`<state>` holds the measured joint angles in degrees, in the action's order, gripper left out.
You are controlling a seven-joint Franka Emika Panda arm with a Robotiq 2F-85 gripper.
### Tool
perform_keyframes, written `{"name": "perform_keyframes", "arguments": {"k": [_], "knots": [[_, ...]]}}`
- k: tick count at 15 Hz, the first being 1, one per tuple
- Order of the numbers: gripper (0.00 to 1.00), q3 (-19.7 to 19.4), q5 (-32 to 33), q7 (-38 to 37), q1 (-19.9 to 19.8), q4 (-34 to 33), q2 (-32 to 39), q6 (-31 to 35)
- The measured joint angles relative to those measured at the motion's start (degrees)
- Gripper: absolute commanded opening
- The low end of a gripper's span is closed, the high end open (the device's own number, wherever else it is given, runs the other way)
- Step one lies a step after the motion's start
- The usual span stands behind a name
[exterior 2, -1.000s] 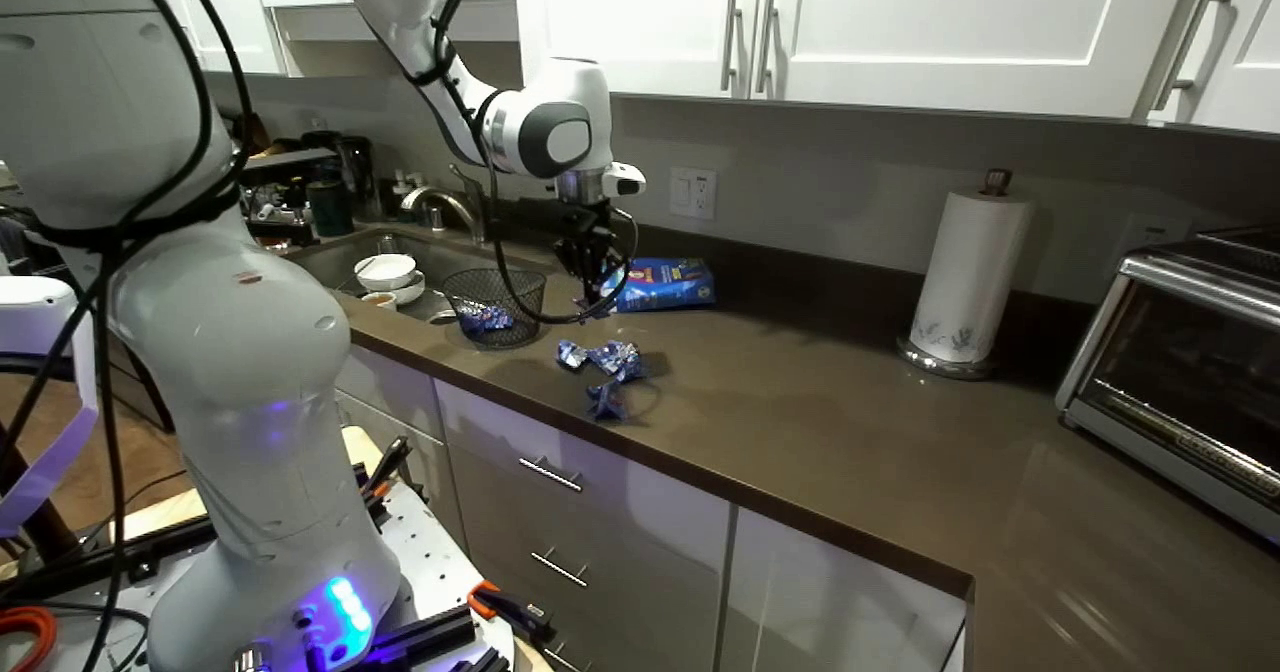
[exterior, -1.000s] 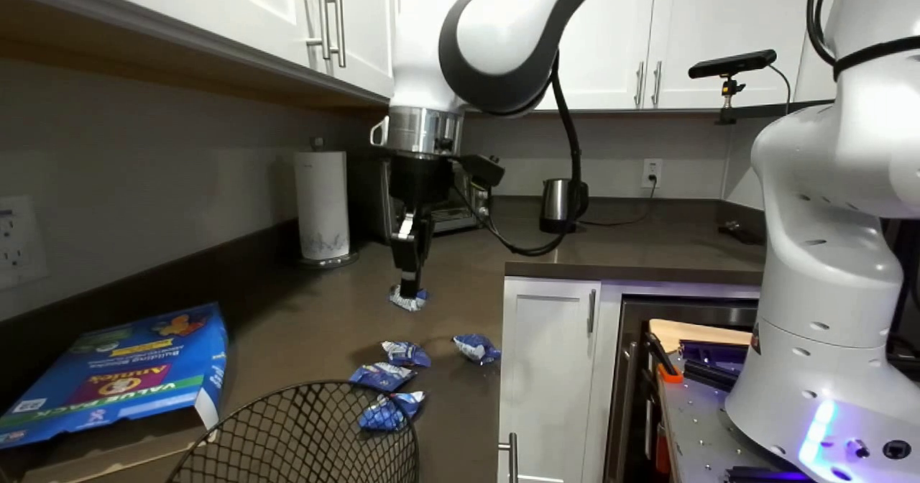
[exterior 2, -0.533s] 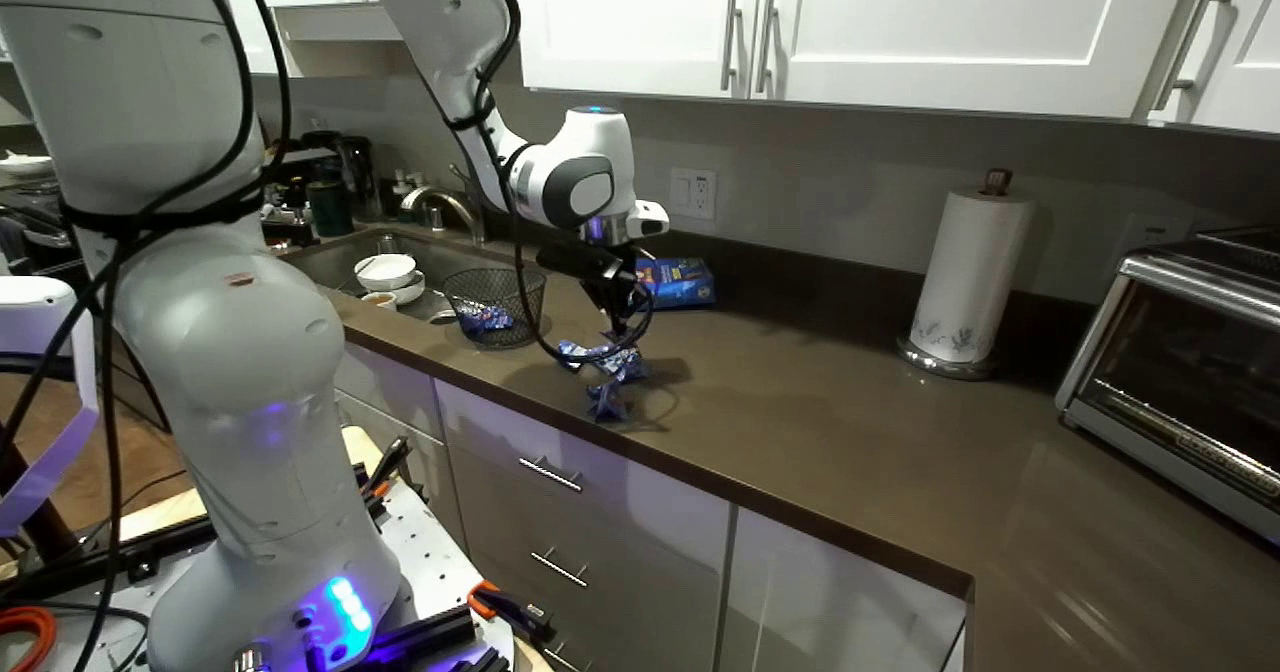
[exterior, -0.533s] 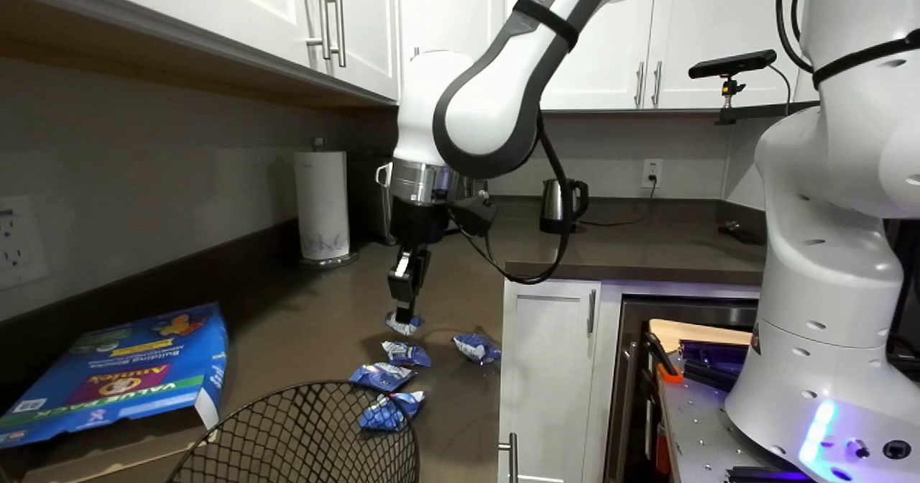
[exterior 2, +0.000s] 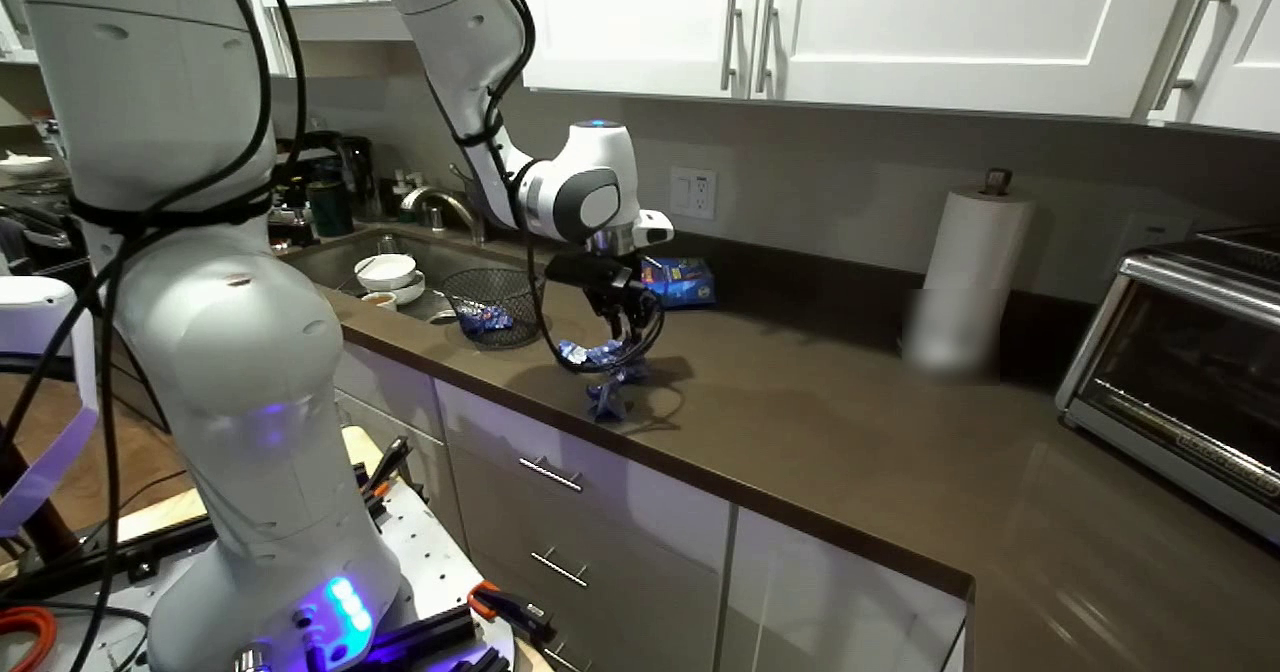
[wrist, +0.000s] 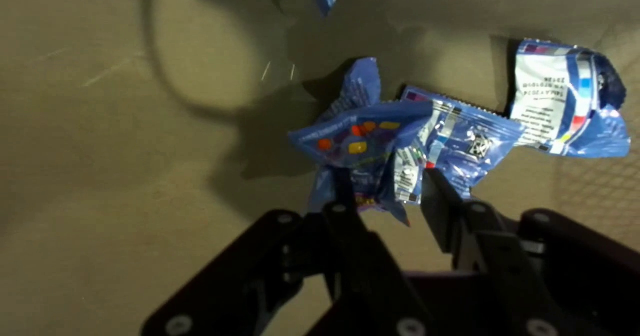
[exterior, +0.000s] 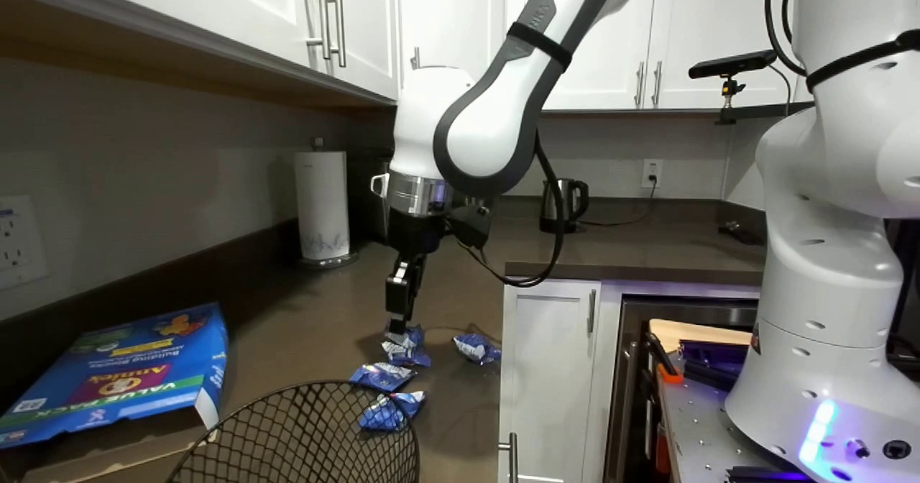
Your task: Remove one blue sachet from the black basket and put it on the right side of the countertop
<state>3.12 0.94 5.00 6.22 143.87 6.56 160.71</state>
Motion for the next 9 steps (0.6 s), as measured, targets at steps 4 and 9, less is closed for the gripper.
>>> {"name": "perform_keyframes", "arguments": {"k": [4, 9], "knots": [[0.97, 1.1, 0.0, 0.0, 0.1, -0.1, -2.0, -0.9], [1.0, 4.1, -10.2, 4.9, 0.6, -0.7, -6.3, -13.1]]}}
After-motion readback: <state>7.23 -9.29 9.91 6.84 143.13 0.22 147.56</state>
